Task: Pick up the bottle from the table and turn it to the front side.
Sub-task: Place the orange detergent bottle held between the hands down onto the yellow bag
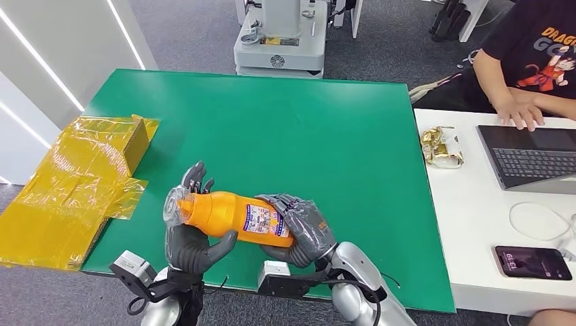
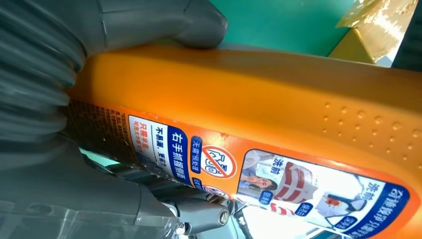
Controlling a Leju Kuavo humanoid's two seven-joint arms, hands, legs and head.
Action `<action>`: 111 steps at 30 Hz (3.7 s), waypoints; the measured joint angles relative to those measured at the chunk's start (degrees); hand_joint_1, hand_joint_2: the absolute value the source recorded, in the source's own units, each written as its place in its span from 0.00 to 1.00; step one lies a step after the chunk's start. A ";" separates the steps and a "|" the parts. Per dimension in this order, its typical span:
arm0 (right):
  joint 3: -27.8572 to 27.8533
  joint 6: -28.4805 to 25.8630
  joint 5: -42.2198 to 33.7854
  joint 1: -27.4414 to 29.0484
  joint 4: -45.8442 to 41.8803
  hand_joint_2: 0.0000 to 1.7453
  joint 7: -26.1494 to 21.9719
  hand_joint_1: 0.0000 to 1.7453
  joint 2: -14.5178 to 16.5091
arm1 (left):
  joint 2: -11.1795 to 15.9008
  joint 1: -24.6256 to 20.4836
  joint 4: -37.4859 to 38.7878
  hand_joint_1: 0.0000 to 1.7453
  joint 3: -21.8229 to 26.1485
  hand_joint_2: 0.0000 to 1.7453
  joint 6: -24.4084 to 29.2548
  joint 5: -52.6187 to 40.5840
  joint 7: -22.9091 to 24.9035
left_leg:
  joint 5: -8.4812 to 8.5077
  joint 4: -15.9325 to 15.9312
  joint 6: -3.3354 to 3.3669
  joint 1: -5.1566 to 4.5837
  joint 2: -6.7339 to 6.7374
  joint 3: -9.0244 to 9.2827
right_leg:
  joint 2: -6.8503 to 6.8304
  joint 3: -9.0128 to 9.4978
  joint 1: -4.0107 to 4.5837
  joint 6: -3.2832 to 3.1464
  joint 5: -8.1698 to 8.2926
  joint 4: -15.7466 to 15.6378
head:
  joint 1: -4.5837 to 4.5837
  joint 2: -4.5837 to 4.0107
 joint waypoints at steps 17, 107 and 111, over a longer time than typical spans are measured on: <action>1.54 0.02 -1.82 -2.14 4.01 1.00 -0.33 1.00 1.17 | -0.07 -3.19 3.18 0.99 0.07 1.00 -1.95 1.19 0.68 | 0.01 0.00 -0.01 0.00 0.01 0.00 | 0.01 -0.01 0.00 -0.01 0.01 -0.01 | 0.01 0.00; 0.29 -16.62 -10.74 15.62 -26.70 1.00 -7.37 0.00 -0.27 | 32.36 -31.54 29.91 1.00 -5.40 1.00 14.78 -65.02 27.96 | 0.10 -0.02 -0.14 0.03 0.14 0.07 | 0.14 -0.03 0.01 -0.07 0.05 0.03 | 0.00 0.00; 0.29 -15.90 -11.05 15.66 -26.93 1.00 -7.92 0.00 -0.63 | 34.11 -34.69 37.37 1.00 -7.52 1.00 11.80 -67.38 27.89 | 0.10 -0.02 -0.14 0.05 0.16 0.07 | 0.18 -0.05 0.03 -0.08 0.06 0.05 | 0.00 0.00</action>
